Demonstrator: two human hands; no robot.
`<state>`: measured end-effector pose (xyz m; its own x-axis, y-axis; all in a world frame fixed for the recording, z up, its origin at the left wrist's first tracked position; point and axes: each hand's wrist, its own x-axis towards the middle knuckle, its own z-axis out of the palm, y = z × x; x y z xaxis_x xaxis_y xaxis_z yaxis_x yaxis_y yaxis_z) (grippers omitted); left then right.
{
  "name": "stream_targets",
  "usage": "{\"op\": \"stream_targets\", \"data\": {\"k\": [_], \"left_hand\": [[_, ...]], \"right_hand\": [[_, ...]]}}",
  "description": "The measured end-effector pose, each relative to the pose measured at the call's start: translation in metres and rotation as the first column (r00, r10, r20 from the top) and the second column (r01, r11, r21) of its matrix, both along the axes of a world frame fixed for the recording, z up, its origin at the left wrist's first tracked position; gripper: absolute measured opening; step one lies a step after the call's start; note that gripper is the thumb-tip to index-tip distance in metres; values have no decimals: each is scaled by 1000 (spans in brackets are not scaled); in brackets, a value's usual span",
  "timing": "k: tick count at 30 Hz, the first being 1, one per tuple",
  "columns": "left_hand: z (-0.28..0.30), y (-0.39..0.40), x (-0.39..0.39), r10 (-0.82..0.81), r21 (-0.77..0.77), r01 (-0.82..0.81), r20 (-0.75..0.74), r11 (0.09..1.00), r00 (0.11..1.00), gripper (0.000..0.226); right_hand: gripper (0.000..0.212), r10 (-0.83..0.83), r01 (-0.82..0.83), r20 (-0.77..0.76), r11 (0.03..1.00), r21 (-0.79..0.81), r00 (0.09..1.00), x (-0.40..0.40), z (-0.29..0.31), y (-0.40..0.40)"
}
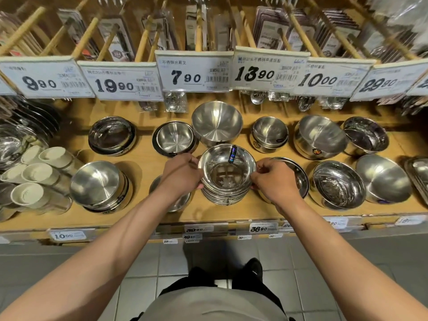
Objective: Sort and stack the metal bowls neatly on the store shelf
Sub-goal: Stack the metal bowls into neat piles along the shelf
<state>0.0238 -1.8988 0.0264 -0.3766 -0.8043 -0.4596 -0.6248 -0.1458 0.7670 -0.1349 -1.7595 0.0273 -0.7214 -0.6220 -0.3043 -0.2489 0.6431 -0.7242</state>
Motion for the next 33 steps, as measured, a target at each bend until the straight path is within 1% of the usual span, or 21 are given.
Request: {"op": "stream_targets", "data": {"k": [5,8,10,12,15,17,18,19,21,22,23,25,26,27,28,29,30,31,32,33], "left_hand": [[3,-6,-2,65,-12,-65,-55,998,996,16],[4,-7,-3,49,-17,-50,-65,999,997,17],[3,-7,-3,53,-4,-53,-53,999,997,18],[0,-6,-2,63,4,-63,-51,998,997,17],[-1,-6,0,61,-28,-64,-82,998,995,9],[4,-12,2,16,-67,-23,-109,997,994,9],[7,-16,3,-29,-109,17,-112,994,993,11],[11,-21,3,-101,-178,82,-102,981,990,15],[22,-31,3,-307,-315,275,-54,908,950,20],[28,-36,2,-404,-345,369,-33,863,914,18],[34,-39,0,-489,-357,454,-9,816,872,15],[41,-41,-7,-616,-380,597,85,706,783,20],[44,-41,-12,-644,-391,638,134,664,753,24],[46,-39,-15,-651,-408,649,156,642,743,26],[48,-37,-17,-640,-430,634,155,642,753,27],[50,-35,-18,-612,-449,599,136,663,779,28],[50,-32,-16,-576,-446,559,110,700,810,31],[49,-32,-13,-536,-410,518,81,751,841,37],[47,-31,-8,-486,-331,474,50,816,872,46],[45,-28,-3,-420,-208,414,17,886,908,53]], "right_hand": [[9,-24,25,22,999,-48,999,-4,0,-3],[9,-24,26,34,998,-54,999,-7,2,-6],[15,-21,24,52,998,-51,998,-8,2,-8],[14,-17,20,56,998,-56,998,-6,1,-8],[15,-30,37,91,997,-73,995,-5,1,-6],[16,-28,42,146,994,-96,989,-6,3,-4],[18,-24,42,166,993,-106,986,-8,7,-4],[25,-13,30,157,994,-108,987,-12,11,-4],[48,36,-25,95,993,-118,995,-22,22,-7],[52,80,-70,79,989,-128,994,-26,28,-10],[50,138,-125,90,983,-137,986,-29,34,-12],[39,269,-247,156,958,-145,951,-31,42,-16],[33,330,-311,154,941,-135,931,-30,44,-18],[30,370,-356,126,927,-119,921,-28,45,-18],[28,380,-369,107,923,-113,919,-28,44,-18],[27,364,-350,119,928,-126,924,-27,43,-17],[27,327,-304,165,941,-151,930,-26,42,-15],[24,268,-230,237,957,-179,934,-26,40,-13],[19,188,-132,310,972,-192,932,-26,36,-11],[15,92,-24,369,982,-186,925,-26,32,-9]]}}
